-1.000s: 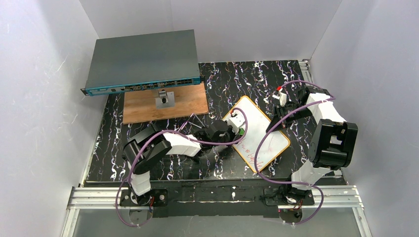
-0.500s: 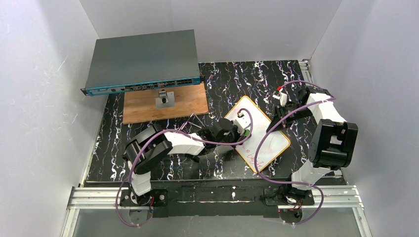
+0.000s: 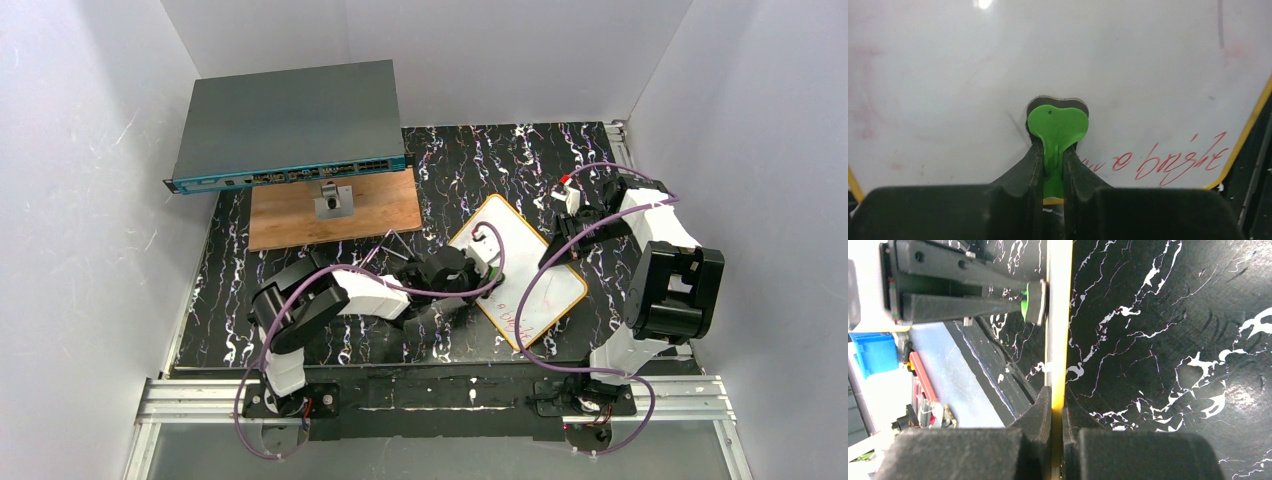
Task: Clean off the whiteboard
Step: Erase the whiteboard at the center of the board.
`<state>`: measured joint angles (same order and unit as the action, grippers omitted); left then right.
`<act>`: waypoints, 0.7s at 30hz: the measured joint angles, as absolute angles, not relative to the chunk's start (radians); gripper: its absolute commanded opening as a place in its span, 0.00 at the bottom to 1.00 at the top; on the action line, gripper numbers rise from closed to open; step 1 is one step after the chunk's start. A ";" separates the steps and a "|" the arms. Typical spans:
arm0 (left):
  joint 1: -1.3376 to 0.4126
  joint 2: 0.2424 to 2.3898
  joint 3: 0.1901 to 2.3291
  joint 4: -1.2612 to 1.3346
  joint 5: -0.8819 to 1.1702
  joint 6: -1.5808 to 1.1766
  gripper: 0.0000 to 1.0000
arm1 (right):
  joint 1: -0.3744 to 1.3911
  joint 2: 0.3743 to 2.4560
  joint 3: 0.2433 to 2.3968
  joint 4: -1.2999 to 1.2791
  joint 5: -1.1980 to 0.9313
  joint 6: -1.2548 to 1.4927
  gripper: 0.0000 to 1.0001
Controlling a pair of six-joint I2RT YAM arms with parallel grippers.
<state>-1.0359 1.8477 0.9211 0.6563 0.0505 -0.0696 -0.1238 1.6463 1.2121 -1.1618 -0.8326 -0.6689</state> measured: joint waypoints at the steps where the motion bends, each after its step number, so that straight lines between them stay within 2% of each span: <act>1: -1.029 1.841 0.903 0.653 0.040 -0.078 0.00 | -0.124 1.646 1.212 -1.161 -0.833 -0.669 0.01; 9: -0.970 1.811 0.805 0.650 0.000 -0.121 0.00 | -0.124 1.646 1.212 -1.163 -0.834 -0.669 0.01; 21: -1.018 1.825 0.849 0.635 0.057 -0.102 0.00 | -0.125 1.644 1.212 -1.165 -0.831 -0.669 0.01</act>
